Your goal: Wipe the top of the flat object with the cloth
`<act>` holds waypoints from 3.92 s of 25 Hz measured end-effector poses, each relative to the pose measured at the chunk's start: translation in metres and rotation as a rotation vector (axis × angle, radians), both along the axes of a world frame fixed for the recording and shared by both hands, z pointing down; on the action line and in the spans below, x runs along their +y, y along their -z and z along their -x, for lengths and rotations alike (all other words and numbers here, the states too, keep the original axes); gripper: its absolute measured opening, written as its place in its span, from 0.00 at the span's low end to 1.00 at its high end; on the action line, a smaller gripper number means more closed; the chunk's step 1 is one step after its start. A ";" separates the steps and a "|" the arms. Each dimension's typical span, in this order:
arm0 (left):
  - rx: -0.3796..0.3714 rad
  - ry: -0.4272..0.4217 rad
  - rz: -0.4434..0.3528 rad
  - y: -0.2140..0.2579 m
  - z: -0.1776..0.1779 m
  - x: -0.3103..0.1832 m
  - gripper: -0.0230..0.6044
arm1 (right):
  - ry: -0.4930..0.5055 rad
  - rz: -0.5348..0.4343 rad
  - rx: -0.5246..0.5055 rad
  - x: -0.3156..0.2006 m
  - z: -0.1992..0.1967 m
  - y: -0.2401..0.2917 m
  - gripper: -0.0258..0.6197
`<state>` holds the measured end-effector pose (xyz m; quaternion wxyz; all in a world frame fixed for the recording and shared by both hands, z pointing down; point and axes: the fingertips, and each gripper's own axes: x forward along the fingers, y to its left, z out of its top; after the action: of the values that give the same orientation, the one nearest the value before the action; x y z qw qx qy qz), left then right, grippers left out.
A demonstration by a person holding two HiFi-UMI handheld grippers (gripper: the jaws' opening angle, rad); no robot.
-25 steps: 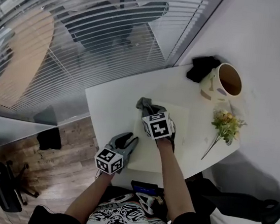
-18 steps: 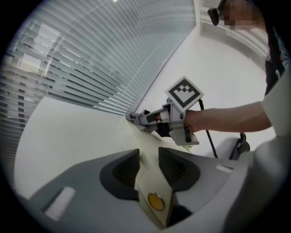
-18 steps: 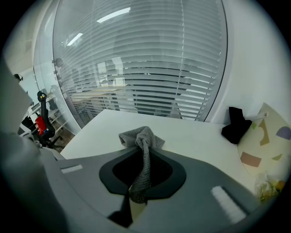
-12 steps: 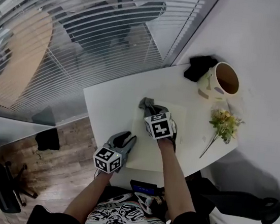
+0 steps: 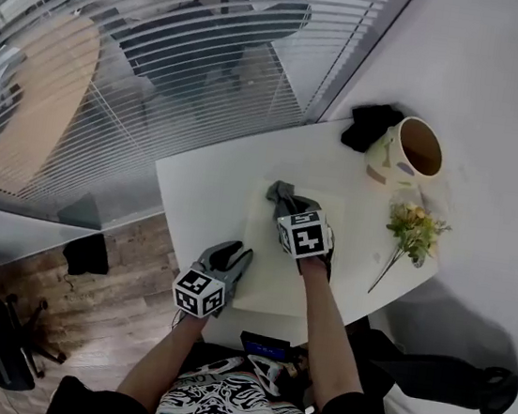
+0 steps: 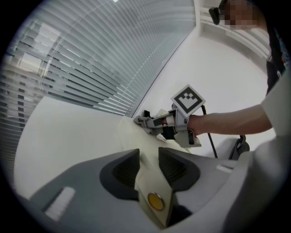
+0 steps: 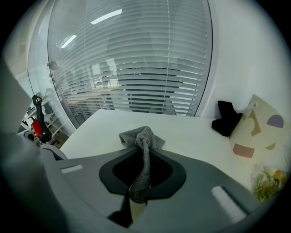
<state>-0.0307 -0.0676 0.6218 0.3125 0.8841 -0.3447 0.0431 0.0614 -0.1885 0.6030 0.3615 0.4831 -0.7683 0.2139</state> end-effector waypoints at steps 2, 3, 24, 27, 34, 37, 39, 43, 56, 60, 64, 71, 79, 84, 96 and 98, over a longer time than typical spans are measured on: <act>0.001 0.000 0.001 0.000 0.000 0.000 0.33 | -0.006 0.001 -0.002 0.000 -0.002 0.000 0.07; 0.001 0.000 0.001 0.000 0.000 0.000 0.33 | -0.008 0.000 -0.002 0.000 -0.003 0.000 0.07; 0.003 0.003 -0.004 0.000 0.000 0.000 0.33 | -0.055 -0.002 -0.020 0.001 -0.024 0.000 0.07; 0.002 0.002 -0.004 -0.001 -0.001 0.000 0.33 | -0.064 -0.003 -0.025 0.002 -0.028 -0.001 0.07; 0.004 0.001 -0.003 -0.001 0.000 -0.001 0.33 | -0.074 -0.002 -0.031 0.001 -0.031 -0.001 0.07; 0.006 0.000 0.000 0.000 0.000 -0.001 0.33 | -0.073 0.000 -0.032 0.001 -0.032 0.001 0.07; 0.005 0.001 0.000 0.001 0.000 -0.001 0.33 | -0.075 -0.001 -0.034 0.002 -0.033 0.001 0.07; 0.007 -0.001 0.000 0.000 0.000 0.000 0.33 | -0.082 -0.001 -0.038 0.002 -0.036 0.001 0.07; 0.006 0.000 -0.002 0.000 0.000 0.000 0.33 | -0.092 0.001 -0.053 0.004 -0.041 0.001 0.07; 0.007 0.000 -0.002 0.001 0.001 -0.001 0.33 | -0.099 0.003 -0.055 0.003 -0.041 0.002 0.07; 0.007 0.001 -0.002 0.000 0.000 -0.001 0.33 | -0.095 0.007 -0.050 0.004 -0.043 0.002 0.07; 0.005 0.001 -0.002 0.000 0.000 0.000 0.33 | -0.118 0.013 -0.079 0.005 -0.047 0.001 0.07; 0.006 -0.001 0.000 0.000 0.000 0.000 0.33 | -0.127 0.017 -0.082 0.006 -0.050 0.001 0.07; 0.007 -0.001 -0.002 0.000 0.000 -0.001 0.33 | -0.143 0.007 -0.073 0.006 -0.057 0.001 0.07; 0.005 0.002 -0.005 0.000 0.001 0.000 0.33 | -0.219 -0.004 -0.076 0.011 -0.089 0.001 0.07; 0.004 0.002 -0.005 0.000 0.001 0.000 0.33 | -0.222 -0.004 -0.076 0.011 -0.091 0.001 0.07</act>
<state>-0.0321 -0.0676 0.6221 0.3109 0.8847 -0.3451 0.0398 0.1525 -0.1775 0.6020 0.3053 0.5574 -0.7236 0.2693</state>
